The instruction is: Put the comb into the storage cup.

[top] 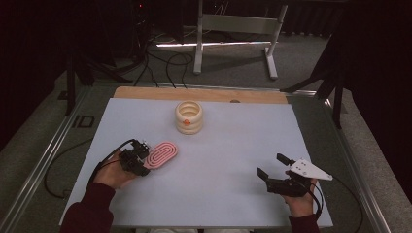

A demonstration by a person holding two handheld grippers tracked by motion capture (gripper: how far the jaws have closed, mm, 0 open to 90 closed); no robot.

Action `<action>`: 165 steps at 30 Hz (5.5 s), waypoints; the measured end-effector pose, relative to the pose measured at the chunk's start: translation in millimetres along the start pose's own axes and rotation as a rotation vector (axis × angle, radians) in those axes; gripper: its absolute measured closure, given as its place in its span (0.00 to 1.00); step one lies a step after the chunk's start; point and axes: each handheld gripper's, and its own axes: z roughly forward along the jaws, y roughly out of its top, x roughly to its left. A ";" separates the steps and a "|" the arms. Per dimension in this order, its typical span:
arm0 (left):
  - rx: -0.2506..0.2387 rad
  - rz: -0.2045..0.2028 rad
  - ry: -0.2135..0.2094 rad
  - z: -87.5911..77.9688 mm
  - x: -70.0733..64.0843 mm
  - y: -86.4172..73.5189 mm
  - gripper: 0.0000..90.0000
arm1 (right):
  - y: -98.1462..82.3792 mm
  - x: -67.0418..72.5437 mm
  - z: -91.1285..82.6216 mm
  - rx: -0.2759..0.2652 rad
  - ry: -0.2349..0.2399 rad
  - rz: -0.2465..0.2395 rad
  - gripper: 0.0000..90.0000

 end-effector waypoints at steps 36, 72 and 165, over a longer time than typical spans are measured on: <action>-0.149 -0.071 0.038 -15.0 0.5 -2.0 0.78 | -1.3 -0.2 1.4 0.013 0.005 0.004 0.10; -0.383 -0.127 0.110 -27.9 -4.5 -11.5 0.78 | -3.2 -0.4 4.0 0.012 0.010 0.008 0.10; -0.781 -0.235 0.228 -52.5 -26.2 -29.7 0.78 | 73.2 33.2 87.8 0.072 0.114 -0.034 0.10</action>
